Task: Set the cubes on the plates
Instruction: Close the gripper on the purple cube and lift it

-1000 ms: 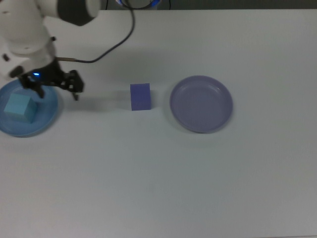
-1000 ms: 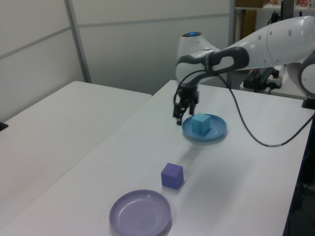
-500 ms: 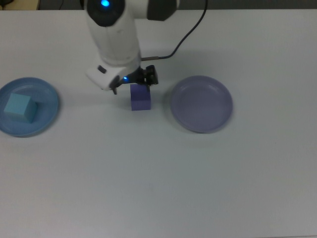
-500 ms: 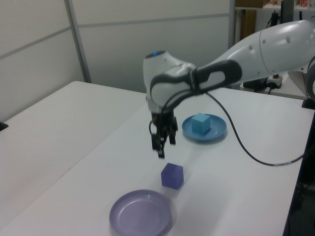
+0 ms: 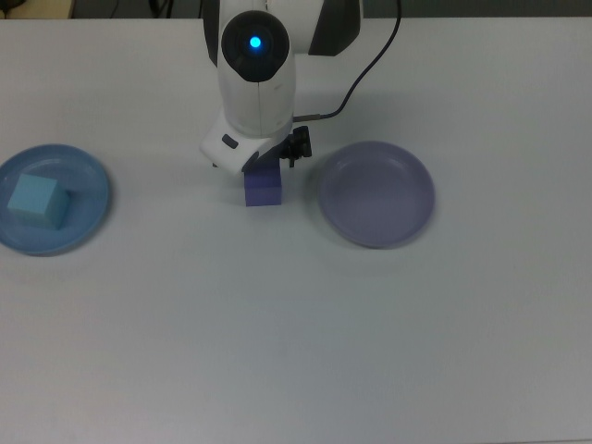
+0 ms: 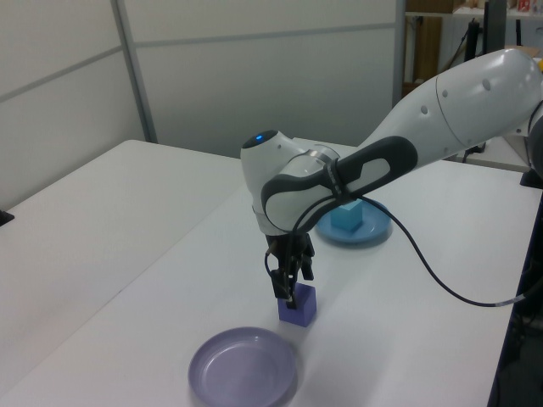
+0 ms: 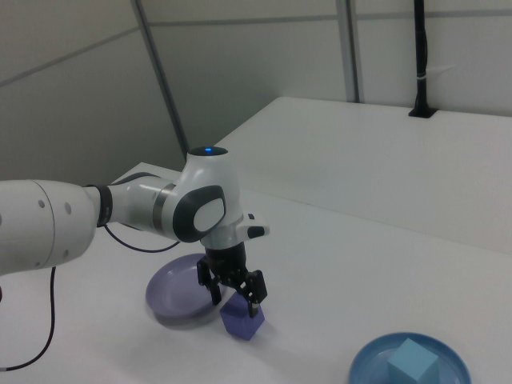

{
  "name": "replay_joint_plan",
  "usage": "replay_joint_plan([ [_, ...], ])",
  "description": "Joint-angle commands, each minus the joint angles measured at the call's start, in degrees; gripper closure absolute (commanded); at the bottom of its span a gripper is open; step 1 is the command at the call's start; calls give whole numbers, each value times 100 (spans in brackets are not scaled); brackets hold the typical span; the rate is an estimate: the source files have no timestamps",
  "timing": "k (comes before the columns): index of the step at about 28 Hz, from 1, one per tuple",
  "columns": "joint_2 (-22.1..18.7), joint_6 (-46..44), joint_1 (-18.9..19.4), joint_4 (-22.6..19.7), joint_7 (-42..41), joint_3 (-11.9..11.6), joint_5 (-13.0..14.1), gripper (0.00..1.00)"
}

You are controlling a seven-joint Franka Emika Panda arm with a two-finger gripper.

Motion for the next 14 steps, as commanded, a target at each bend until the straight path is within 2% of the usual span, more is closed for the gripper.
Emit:
replay_joint_plan([
  [1,-146,516,25,-555,208,-30,-265,0],
  [3,-155,719,34,-688,305,-30,-309,1],
  [5,-138,825,69,-706,410,-30,-327,8],
  [8,-93,913,87,-662,437,-30,-327,39],
  [11,-102,930,61,-635,437,-30,-318,58],
  [12,-111,922,43,-548,437,-30,-310,72],
  [14,-137,922,34,-530,437,-30,-309,88],
])
